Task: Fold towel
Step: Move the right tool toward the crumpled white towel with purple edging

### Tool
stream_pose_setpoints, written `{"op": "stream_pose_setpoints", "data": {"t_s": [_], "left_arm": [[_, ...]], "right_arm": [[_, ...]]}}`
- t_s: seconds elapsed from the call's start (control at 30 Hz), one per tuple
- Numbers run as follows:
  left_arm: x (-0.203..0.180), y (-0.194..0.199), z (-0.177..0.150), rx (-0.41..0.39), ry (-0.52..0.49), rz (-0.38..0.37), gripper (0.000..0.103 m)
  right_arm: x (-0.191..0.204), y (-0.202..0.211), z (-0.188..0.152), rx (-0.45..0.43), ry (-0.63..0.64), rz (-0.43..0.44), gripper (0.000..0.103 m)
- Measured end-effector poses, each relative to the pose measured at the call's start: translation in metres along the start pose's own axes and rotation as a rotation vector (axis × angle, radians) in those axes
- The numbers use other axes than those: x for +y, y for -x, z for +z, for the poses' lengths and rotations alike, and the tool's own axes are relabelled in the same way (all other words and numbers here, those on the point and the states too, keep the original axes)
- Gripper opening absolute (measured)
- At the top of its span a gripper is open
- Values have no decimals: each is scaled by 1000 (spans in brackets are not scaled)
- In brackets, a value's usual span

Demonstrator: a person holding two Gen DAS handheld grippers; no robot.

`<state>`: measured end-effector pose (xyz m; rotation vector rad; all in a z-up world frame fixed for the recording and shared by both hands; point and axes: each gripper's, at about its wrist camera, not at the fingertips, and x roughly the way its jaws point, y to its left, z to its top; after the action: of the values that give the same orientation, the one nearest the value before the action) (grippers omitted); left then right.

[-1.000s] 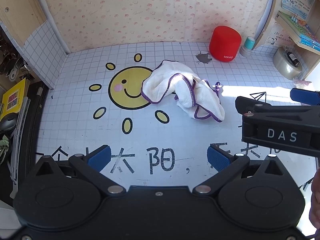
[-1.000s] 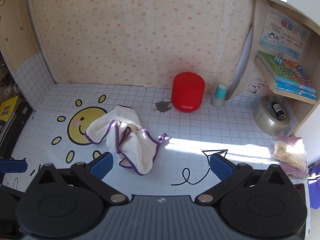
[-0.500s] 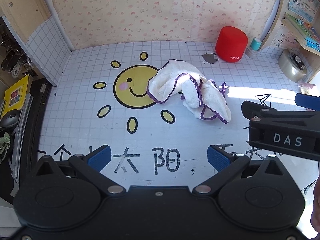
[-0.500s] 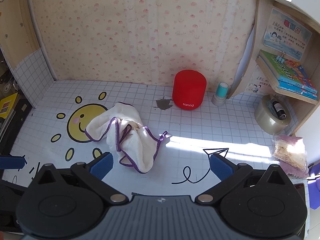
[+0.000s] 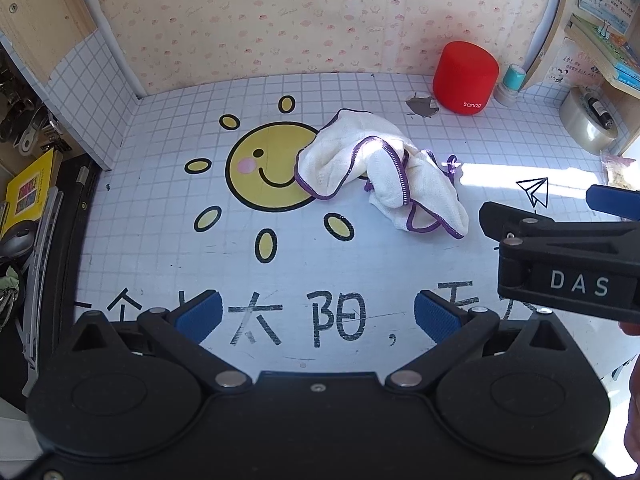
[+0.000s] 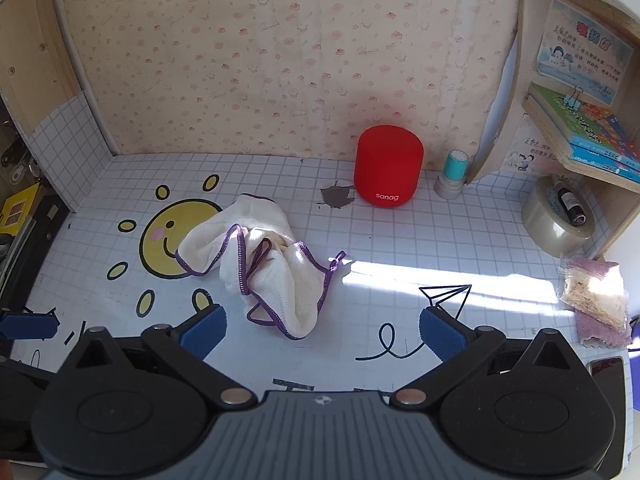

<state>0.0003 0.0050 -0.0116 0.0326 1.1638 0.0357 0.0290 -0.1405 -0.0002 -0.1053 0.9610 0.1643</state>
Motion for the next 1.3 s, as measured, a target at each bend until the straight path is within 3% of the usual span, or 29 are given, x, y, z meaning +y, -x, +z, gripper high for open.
{"op": "stream_pose_setpoints", "data": {"t_s": [0.33, 0.5, 0.8, 1.07, 1.2, 1.3], "left_arm": [[6, -2, 3, 6, 19, -26, 102], [10, -2, 5, -41, 38, 1, 102], [11, -8, 9, -54, -23, -40, 102], [3, -3, 7, -102, -97, -17, 102], [3, -6, 8, -82, -93, -36, 102], [6, -9, 9, -61, -64, -73, 102]], "right_arm": [[-5, -3, 5, -15, -64, 28, 103], [-6, 6, 4, -106, -79, -6, 103], [-7, 2, 11, -67, -33, 21, 103], [-6, 9, 6, -122, -21, -72, 103], [4, 21, -5, -236, 58, -162, 103], [3, 15, -4, -188, 52, -133, 103]]}}
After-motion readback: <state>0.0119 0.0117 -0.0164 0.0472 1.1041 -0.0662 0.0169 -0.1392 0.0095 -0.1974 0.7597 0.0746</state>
